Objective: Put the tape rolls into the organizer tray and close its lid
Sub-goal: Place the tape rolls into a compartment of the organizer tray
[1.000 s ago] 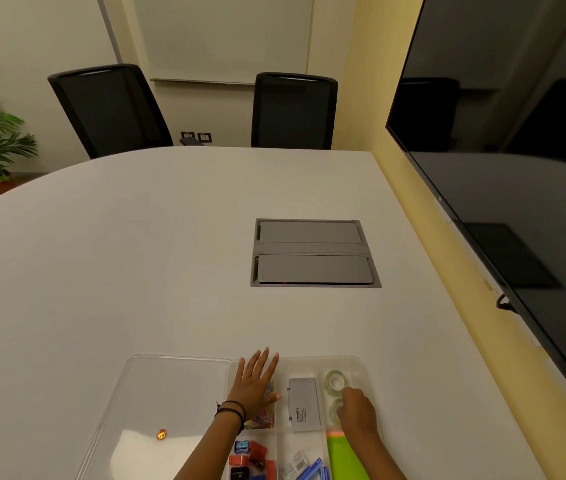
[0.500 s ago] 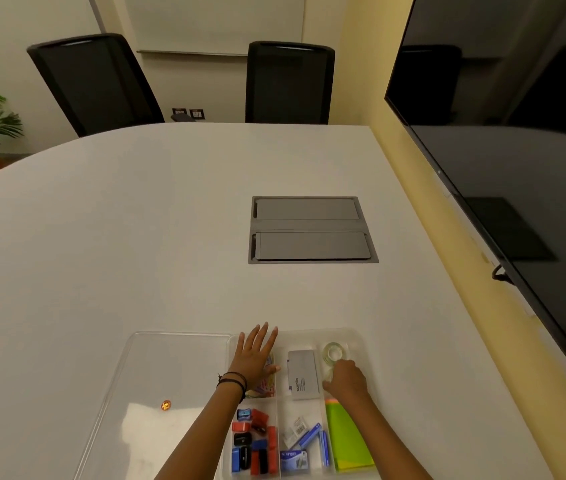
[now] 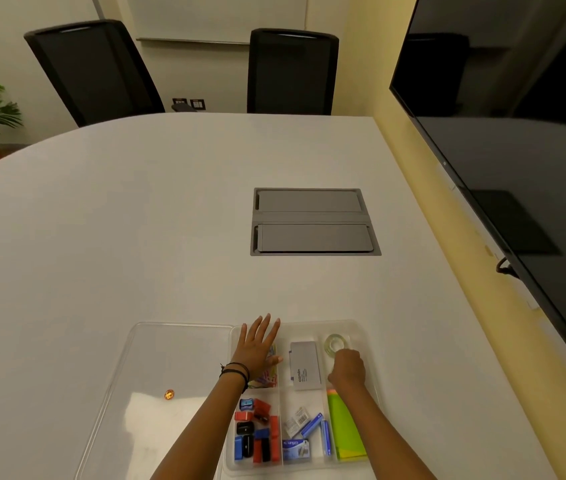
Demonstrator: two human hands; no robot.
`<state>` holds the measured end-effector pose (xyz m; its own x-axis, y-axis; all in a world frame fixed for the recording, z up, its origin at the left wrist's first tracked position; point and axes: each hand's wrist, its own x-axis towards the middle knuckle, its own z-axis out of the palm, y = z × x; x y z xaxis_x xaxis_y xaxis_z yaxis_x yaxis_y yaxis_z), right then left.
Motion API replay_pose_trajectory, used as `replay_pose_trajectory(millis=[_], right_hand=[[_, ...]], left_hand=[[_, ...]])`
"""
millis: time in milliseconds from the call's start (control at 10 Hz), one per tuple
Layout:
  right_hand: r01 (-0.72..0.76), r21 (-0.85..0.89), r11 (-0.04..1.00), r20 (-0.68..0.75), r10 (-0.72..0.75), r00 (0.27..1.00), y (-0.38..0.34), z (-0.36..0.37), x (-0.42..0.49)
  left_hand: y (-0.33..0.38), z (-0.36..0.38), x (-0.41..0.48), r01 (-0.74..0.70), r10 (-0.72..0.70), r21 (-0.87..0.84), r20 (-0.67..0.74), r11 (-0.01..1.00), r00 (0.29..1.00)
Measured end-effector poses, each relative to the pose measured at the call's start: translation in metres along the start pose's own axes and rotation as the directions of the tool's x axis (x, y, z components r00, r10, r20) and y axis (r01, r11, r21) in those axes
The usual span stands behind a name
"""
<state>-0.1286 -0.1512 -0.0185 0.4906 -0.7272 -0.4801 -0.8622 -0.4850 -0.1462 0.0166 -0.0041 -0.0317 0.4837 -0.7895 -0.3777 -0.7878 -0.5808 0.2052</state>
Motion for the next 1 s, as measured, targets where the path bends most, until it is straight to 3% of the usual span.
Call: replay_pose_trajectory(millis=[300, 800, 1000], right_hand=[[-0.012, 0.092, 0.996, -0.028, 0.014, 1.0, 0.004, 0.007, 0.001], [0.09, 0.1, 0.991, -0.057, -0.084, 0.995, 0.003, -0.006, 0.015], [0.067, 0.079, 0.995, -0.032, -0.065, 0.997, 0.0, -0.011, 0.026]], left_hand=[[-0.001, 0.003, 0.001, -0.007, 0.007, 0.002, -0.004, 1.0, 1.0], [-0.005, -0.005, 0.016, -0.008, 0.009, 0.032, -0.014, 0.999, 1.0], [-0.006, -0.009, 0.032, -0.011, 0.011, 0.034, -0.007, 0.999, 1.0]])
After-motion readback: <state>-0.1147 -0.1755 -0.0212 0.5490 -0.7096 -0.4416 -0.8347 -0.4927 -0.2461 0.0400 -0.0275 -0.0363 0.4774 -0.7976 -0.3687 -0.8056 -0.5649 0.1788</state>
